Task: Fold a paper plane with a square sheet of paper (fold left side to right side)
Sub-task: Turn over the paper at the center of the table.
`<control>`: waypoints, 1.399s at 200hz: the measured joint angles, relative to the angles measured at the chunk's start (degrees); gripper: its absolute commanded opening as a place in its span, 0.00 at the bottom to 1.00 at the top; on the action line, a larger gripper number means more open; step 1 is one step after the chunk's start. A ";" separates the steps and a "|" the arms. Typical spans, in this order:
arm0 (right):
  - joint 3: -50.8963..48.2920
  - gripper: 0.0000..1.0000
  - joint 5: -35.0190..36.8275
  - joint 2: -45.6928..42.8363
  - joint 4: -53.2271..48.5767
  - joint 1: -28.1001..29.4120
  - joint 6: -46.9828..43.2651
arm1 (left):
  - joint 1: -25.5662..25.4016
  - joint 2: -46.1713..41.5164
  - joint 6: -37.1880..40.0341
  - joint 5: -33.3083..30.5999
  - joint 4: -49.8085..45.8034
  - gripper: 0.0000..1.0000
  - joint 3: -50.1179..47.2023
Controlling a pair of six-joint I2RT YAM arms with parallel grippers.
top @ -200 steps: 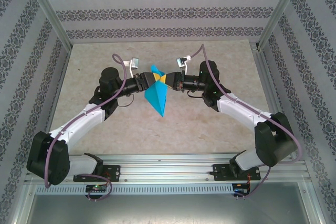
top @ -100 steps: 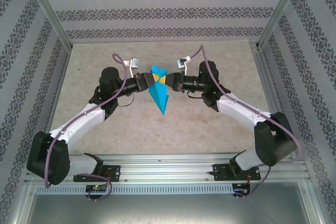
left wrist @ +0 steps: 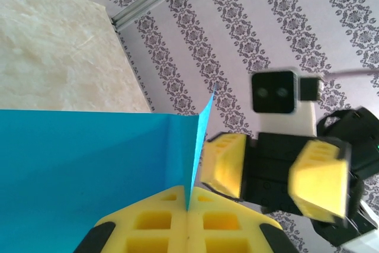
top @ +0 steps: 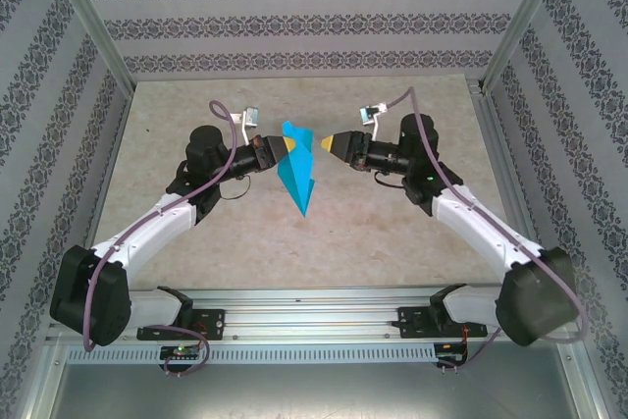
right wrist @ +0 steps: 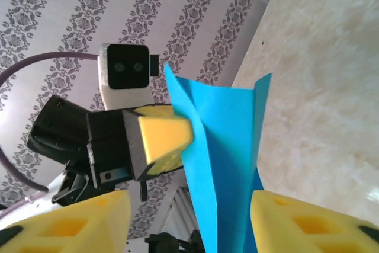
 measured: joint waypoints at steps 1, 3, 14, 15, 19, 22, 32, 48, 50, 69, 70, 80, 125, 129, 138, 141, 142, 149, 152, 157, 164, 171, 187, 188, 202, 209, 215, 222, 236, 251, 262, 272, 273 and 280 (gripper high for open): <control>-0.17 0.82 0.00 -0.35 -0.09 0.02 -0.26 | 0.00 0.00 0.00 -0.04 0.00 0.00 0.00; -0.72 0.84 0.17 -1.07 -0.13 0.00 0.00 | 0.00 0.00 -0.09 -0.09 0.00 0.00 0.00; -3.32 0.97 1.14 -3.91 -0.09 0.55 -1.64 | 0.00 0.00 -0.55 -0.50 0.02 0.00 0.11; -3.56 0.98 1.20 -4.07 -0.09 0.63 -1.55 | 0.00 0.00 -0.63 -0.50 0.02 0.00 0.11; -4.50 0.98 1.53 -4.83 -0.09 0.94 -1.77 | 0.00 0.00 -0.92 -0.68 0.04 0.00 0.22; -5.46 0.98 1.73 -5.44 -0.09 1.29 -2.03 | 0.00 0.00 -1.09 -0.66 0.09 0.00 0.28; -7.87 0.98 2.80 -6.49 -0.13 2.62 -2.47 | 0.00 0.00 -1.57 -0.76 0.13 0.00 0.72; -10.75 0.98 4.39 -6.71 -0.11 5.33 -3.08 | 0.00 0.00 -2.60 -1.09 0.50 0.00 1.40; -11.13 0.98 4.55 -6.64 -0.11 5.77 -3.10 | 0.00 0.00 -2.73 -1.14 0.55 0.00 1.49; -12.87 0.98 5.57 -5.64 0.76 8.66 -2.99 | 0.00 0.00 -3.63 -1.36 0.83 0.00 2.03; -12.92 0.98 5.64 -5.55 0.85 8.90 -2.99 | 0.00 0.00 -3.67 -1.36 0.87 0.00 2.03; -13.09 0.97 5.77 -4.37 2.47 10.40 -2.84 | 0.00 0.00 -4.04 -1.46 1.05 0.00 2.12; -12.35 0.74 5.60 1.57 10.08 14.82 -0.24 | -0.02 0.00 -4.90 -1.62 1.70 0.00 2.12; -12.17 0.71 5.57 1.92 10.51 14.86 -0.28 | -0.02 0.00 -4.96 -1.66 1.75 0.00 2.12; -12.07 0.64 5.60 2.36 11.65 14.84 0.48 | -0.04 0.00 -5.18 -1.75 1.86 0.00 2.12; -12.04 0.61 5.60 2.43 12.09 14.82 0.33 | -0.04 0.00 -5.33 -1.75 1.97 0.00 2.12; -12.04 0.60 5.57 2.45 12.20 14.82 0.42 | -0.04 0.00 -5.38 -1.75 1.99 0.00 2.12; -12.02 0.52 5.57 2.54 12.90 14.82 1.01 | -0.04 0.00 -5.60 -1.75 2.05 0.00 2.12; -12.00 0.50 5.57 2.54 13.05 14.82 1.33 | -0.04 0.00 -5.62 -1.75 2.05 0.00 2.12; -12.00 0.47 5.57 2.54 13.62 14.82 1.73 | -0.04 0.00 -5.81 -1.75 2.05 0.00 2.12; -11.96 0.41 5.55 2.54 14.25 14.75 2.08 | -0.04 0.02 -5.99 -1.75 2.08 0.00 2.12; -11.96 0.35 5.46 2.54 15.02 14.71 2.23 | -0.04 0.04 -6.03 -1.75 2.10 0.00 2.12; -11.96 0.23 5.33 2.54 16.06 14.69 2.91 | -0.04 0.26 -6.23 -1.75 2.62 0.00 2.12; -11.96 0.23 5.33 2.54 16.22 14.64 2.84 | -0.04 0.28 -6.23 -1.75 2.67 0.00 2.12; -11.96 0.16 5.18 2.51 16.50 14.27 3.02 | -0.04 0.66 -6.27 -1.77 3.15 0.00 2.12; -11.96 0.14 5.14 2.51 16.46 13.97 2.99 | -0.04 0.83 -6.27 -1.77 3.26 0.00 2.12; -11.96 0.12 5.14 2.45 16.26 13.84 2.89 | -0.04 0.94 -6.29 -1.81 3.26 0.02 2.12; -11.96 0.09 5.18 2.36 15.87 13.57 2.67 | -0.04 1.01 -6.29 -1.84 3.26 0.10 2.12; -11.96 0.05 5.51 1.79 14.40 13.18 1.97 | -0.02 1.01 -6.08 -1.97 3.23 0.27 2.08; -11.93 0.02 6.36 0.94 11.47 12.83 0.44 | 0.26 0.92 -5.86 -2.01 3.02 0.43 1.99; -11.82 0.01 7.63 0.26 7.89 12.83 -1.55 | 0.85 0.57 -5.31 -2.01 2.08 0.59 1.81; -10.97 0.01 9.55 -0.24 2.99 12.87 -4.04 | 1.97 -0.31 -4.44 -2.03 0.35 0.68 1.55; -10.80 0.01 10.01 -0.28 1.97 12.87 -4.52 | 2.10 -0.39 -4.46 -2.03 0.17 0.68 1.53; -9.66 0.00 11.82 -0.48 -2.14 12.90 -6.62 | 3.30 -1.53 -3.58 -2.23 -1.86 0.72 1.31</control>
